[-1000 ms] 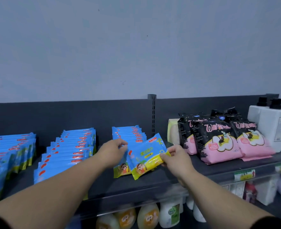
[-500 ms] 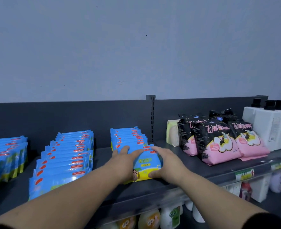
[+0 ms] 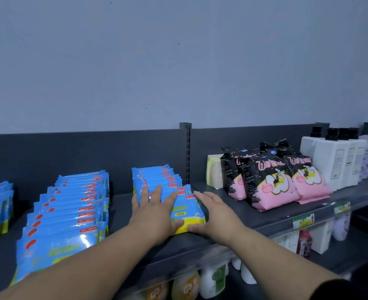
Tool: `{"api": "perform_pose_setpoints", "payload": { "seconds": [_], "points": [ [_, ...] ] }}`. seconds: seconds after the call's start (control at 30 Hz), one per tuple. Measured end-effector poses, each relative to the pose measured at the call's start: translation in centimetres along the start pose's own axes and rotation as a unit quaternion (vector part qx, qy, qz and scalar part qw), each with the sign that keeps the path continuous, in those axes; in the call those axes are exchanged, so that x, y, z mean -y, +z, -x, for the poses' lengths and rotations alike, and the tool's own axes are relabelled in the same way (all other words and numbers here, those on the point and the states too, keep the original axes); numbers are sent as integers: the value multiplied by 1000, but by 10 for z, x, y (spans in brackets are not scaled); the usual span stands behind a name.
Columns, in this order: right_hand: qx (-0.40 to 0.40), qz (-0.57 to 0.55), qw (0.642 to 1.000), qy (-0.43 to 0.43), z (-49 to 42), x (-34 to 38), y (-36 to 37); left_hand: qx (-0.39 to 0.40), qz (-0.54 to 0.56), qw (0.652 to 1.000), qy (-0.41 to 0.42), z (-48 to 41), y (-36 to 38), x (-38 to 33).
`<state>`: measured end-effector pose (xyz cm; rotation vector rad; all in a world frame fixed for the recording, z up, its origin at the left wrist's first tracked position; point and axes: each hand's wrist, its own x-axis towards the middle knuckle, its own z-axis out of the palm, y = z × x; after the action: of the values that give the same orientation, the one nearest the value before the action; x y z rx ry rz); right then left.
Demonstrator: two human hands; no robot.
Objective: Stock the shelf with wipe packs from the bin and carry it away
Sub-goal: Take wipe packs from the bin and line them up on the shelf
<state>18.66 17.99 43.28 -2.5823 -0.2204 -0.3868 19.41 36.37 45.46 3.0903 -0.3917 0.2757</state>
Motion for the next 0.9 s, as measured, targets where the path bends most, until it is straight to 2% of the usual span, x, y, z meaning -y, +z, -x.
{"api": "perform_pose_setpoints", "payload": {
  "seconds": [0.17,0.37,0.6,0.67,0.9],
  "points": [
    [-36,45,998,-5,17,-16,-12,-35,-1,999,27,1,2,-20],
    [-117,129,985,-1,60,-59,-39,-109,4,986,122,5,12,-92],
    [-165,142,967,131,146,-143,-75,-113,24,970,212,19,41,-212],
    [-154,149,962,169,172,-169,-87,-119,44,964,233,25,49,-247],
    [-106,133,943,285,259,-259,-107,-45,93,951,291,46,109,-348]
  ]
}}
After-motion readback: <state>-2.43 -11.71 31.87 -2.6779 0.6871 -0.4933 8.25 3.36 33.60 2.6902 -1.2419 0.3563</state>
